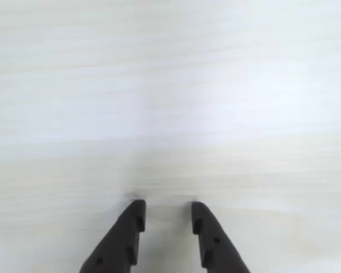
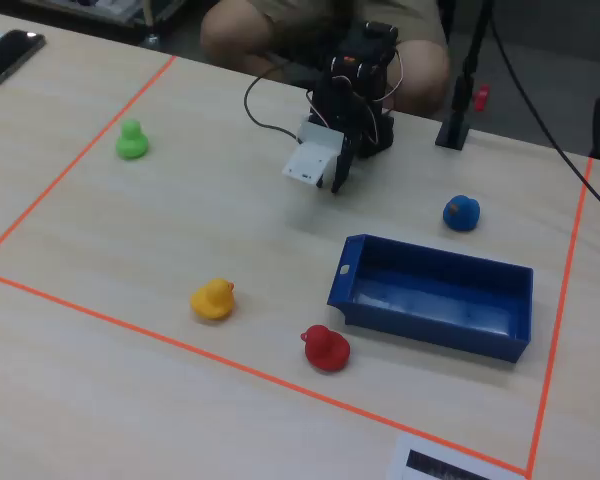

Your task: Grasp green duck and put it into box.

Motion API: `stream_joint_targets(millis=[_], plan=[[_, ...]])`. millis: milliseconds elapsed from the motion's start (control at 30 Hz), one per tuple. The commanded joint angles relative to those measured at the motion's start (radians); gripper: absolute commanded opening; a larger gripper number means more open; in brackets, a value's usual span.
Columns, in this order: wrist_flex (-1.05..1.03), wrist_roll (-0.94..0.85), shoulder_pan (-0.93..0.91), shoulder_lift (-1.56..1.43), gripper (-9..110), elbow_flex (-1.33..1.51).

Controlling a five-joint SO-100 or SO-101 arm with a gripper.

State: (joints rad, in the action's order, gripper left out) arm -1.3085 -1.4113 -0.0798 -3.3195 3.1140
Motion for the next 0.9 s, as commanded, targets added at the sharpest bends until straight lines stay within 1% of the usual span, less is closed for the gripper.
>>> stream_joint_targets(millis=[0, 433, 500, 533, 567, 633, 767, 867], plan=[[-0.008, 0.064, -0.023, 0.008, 0, -0.002], [-0.002, 0.074, -0.026, 0.008, 0, -0.002], [0.083, 0.06, -0.075, 0.012, 0, -0.006], [0.147, 0.032, -0.13, 0.04, 0, -0.031], [0.187, 0.0, -0.181, 0.087, 0, -0.087], [0.192, -0.038, -0.27, 0.249, 0, -0.29], [0.164, -0.058, -0.463, 0.647, 0, -0.792], [0.183, -0.072, -0.614, 0.857, 0, -1.057]])
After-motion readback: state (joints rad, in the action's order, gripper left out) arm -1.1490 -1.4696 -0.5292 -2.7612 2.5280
